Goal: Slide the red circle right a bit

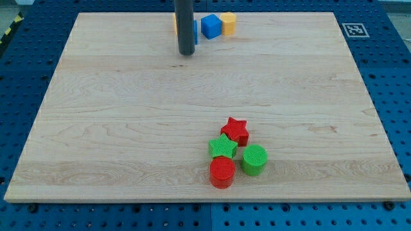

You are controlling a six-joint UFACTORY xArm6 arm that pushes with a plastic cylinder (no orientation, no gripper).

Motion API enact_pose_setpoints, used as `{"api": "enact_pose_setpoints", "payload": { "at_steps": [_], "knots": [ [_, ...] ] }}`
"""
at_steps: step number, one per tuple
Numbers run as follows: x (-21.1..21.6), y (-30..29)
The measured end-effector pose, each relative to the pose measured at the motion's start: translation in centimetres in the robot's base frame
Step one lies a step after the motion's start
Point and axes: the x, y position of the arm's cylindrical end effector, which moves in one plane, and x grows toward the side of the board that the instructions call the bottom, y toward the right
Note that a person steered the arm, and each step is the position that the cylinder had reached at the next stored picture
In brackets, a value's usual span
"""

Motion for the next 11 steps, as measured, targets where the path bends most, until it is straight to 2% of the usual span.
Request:
{"api": "enact_pose_setpoints", "payload": {
  "at_steps": [2, 5, 6, 7, 8, 10, 11],
  "knots": [
    [7.3, 0.0],
    [8.5, -1.8],
    [15.3, -2.4],
    [24.0, -2.4],
    [28.0, -1.9],
    [28.0, 6.0],
    [27.9, 7.7]
  ]
}}
